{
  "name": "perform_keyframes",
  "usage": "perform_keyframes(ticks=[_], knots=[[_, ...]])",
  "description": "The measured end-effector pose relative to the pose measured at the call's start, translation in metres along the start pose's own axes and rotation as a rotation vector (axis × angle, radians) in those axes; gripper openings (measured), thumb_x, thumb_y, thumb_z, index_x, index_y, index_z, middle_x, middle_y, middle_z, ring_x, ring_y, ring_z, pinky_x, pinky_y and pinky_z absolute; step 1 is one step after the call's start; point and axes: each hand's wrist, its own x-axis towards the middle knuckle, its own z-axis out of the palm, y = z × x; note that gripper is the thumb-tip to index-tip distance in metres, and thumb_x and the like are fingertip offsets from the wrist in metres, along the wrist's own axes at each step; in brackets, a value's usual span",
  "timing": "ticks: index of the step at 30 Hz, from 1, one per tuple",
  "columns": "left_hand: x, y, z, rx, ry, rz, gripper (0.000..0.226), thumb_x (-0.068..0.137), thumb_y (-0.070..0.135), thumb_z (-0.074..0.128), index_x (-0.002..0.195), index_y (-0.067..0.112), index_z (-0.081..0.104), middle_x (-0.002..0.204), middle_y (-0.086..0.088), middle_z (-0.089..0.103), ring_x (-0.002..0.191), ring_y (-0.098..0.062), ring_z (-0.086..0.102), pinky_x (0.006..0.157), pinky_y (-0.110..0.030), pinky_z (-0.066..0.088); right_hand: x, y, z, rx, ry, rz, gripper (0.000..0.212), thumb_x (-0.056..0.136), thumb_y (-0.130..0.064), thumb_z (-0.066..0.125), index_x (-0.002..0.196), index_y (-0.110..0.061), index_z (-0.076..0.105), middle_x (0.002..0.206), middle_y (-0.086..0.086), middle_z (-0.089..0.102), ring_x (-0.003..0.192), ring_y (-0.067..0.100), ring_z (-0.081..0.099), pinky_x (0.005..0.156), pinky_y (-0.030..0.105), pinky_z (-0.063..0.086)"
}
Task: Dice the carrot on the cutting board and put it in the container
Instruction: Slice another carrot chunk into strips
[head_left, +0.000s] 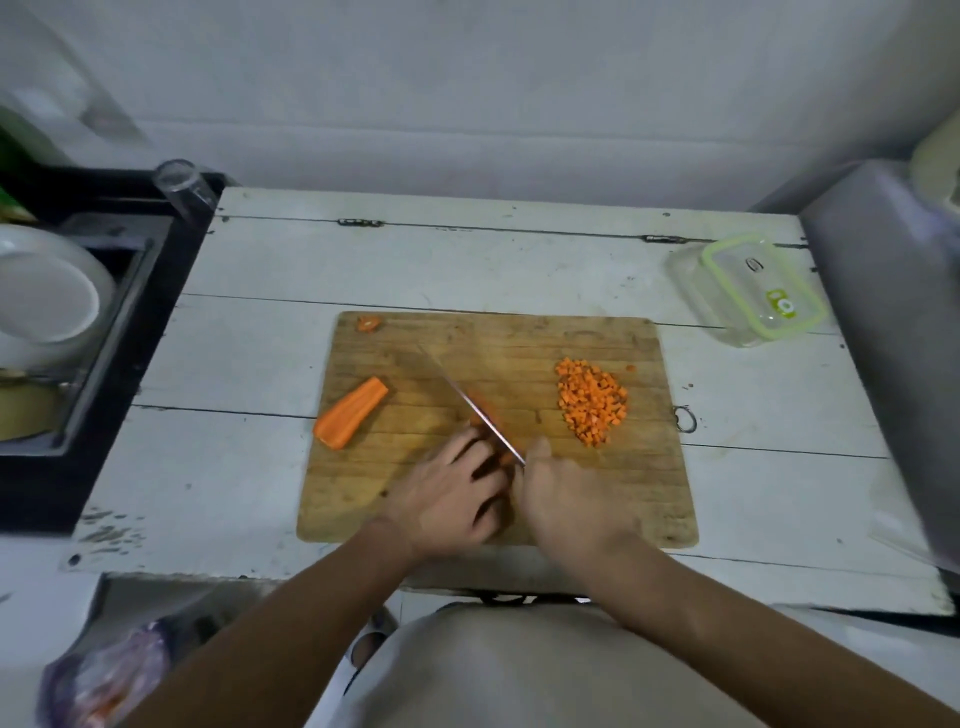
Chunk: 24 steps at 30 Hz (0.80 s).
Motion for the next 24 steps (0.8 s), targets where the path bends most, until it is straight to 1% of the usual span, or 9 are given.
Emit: perform_keyframes(ticks=[1,3,6,8,11,14,17,20,24], knots=[[0.000,0.000,0.000,0.011,0.012,-0.003,0.036,0.085,0.043,0.061,0.115,0.024,0.070,0.129,-0.008,0.061,0.135,-0.036,0.048,0.096,-0.044,0.056,-0.006,0.002,0.003,-0.032,0.002,0.013,0.017,0.107,-0.028,0.034,0.115,-0.016,0.044,0.103,0.011,0.072,0.098,0.035,0.071,0.072,0.039,0.050],[0.000,0.000,-0.001,0.000,0.021,-0.004,0.041,0.088,0.042,0.058,0.124,0.025,0.067,0.131,-0.007,0.059,0.137,-0.033,0.046,0.098,-0.043,0.055,-0.019,0.012,0.007,-0.017,0.019,0.043,0.020,0.107,-0.036,0.034,0.113,-0.019,0.042,0.101,0.010,0.072,0.096,0.035,0.071,0.069,0.040,0.049],[-0.001,0.002,-0.005,0.002,0.050,0.002,0.047,0.091,0.041,0.057,0.134,0.024,0.064,0.132,-0.006,0.059,0.138,-0.028,0.045,0.104,-0.042,0.049,-0.028,0.035,0.006,0.138,0.030,0.082,0.025,0.106,-0.043,0.036,0.110,-0.019,0.043,0.095,0.013,0.071,0.094,0.039,0.067,0.068,0.042,0.045],[-0.002,0.004,-0.007,0.036,0.061,-0.004,0.049,0.089,0.043,0.058,0.133,0.022,0.064,0.133,-0.004,0.061,0.137,-0.025,0.047,0.102,-0.039,0.049,-0.031,0.041,0.005,0.219,0.061,0.046,0.024,0.105,-0.043,0.038,0.108,-0.020,0.043,0.088,0.012,0.070,0.087,0.040,0.066,0.065,0.043,0.046],[-0.004,0.006,-0.005,0.036,0.045,-0.045,0.056,0.086,0.045,0.057,0.134,0.016,0.063,0.139,-0.004,0.058,0.140,-0.024,0.044,0.108,-0.040,0.046,-0.040,0.041,-0.001,0.189,0.095,-0.034,0.022,0.105,-0.044,0.037,0.105,-0.023,0.042,0.082,0.007,0.069,0.079,0.036,0.066,0.062,0.044,0.047],[-0.005,0.004,-0.002,0.024,0.030,-0.050,0.058,0.087,0.044,0.055,0.136,0.014,0.061,0.141,-0.006,0.057,0.139,-0.027,0.045,0.113,-0.042,0.041,-0.054,0.042,-0.003,0.091,0.079,-0.060,0.024,0.105,-0.045,0.034,0.104,-0.024,0.043,0.088,0.006,0.071,0.084,0.033,0.067,0.068,0.042,0.047],[-0.004,0.004,-0.002,0.001,0.024,-0.052,0.058,0.088,0.043,0.055,0.138,0.013,0.058,0.143,-0.005,0.056,0.141,-0.025,0.044,0.111,-0.042,0.044,-0.062,0.041,-0.001,0.068,0.058,-0.036,0.023,0.106,-0.044,0.032,0.104,-0.024,0.043,0.092,0.007,0.072,0.087,0.032,0.068,0.069,0.040,0.045],[-0.005,0.006,-0.005,0.015,0.038,-0.061,0.057,0.089,0.042,0.054,0.138,0.013,0.058,0.144,-0.005,0.055,0.141,-0.023,0.042,0.106,-0.041,0.049,-0.061,0.040,0.003,0.055,0.075,-0.037,0.021,0.106,-0.041,0.031,0.100,-0.024,0.042,0.088,0.007,0.072,0.083,0.033,0.068,0.068,0.041,0.045],[-0.005,0.006,-0.005,0.060,0.084,-0.024,0.055,0.089,0.037,0.058,0.138,0.012,0.060,0.142,-0.008,0.056,0.139,-0.027,0.043,0.117,-0.046,0.037,-0.061,0.038,0.004,0.120,0.061,-0.024,0.018,0.105,-0.037,0.037,0.094,-0.023,0.040,0.084,0.007,0.069,0.080,0.033,0.065,0.063,0.039,0.034]])
